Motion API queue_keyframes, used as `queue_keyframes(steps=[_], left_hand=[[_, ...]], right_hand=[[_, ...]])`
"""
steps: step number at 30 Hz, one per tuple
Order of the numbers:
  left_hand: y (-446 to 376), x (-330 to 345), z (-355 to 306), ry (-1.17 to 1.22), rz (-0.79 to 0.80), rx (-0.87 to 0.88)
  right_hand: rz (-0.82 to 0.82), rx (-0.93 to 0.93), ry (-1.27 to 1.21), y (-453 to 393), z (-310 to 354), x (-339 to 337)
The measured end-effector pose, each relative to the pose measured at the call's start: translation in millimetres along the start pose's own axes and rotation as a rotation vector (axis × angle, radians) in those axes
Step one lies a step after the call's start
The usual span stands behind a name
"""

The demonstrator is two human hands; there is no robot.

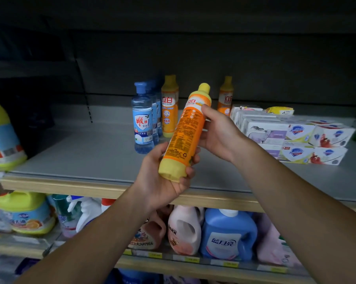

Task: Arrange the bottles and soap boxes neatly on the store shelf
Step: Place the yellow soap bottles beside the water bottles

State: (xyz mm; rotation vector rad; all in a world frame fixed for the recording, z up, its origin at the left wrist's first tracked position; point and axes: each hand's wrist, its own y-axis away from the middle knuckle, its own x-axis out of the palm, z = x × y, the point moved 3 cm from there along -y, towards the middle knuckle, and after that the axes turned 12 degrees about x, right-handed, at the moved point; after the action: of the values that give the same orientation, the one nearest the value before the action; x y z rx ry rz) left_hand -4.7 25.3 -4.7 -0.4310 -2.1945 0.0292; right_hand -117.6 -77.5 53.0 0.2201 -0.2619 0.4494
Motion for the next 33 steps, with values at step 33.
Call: queue_keyframes(steps=[33], left_hand=[[-19.2, -55.1, -27.3, -1.084, -0.365, 0.305]], right_hand=[[-0.225, -0.2, 0.354, -19.9, -9.2, 16.9]])
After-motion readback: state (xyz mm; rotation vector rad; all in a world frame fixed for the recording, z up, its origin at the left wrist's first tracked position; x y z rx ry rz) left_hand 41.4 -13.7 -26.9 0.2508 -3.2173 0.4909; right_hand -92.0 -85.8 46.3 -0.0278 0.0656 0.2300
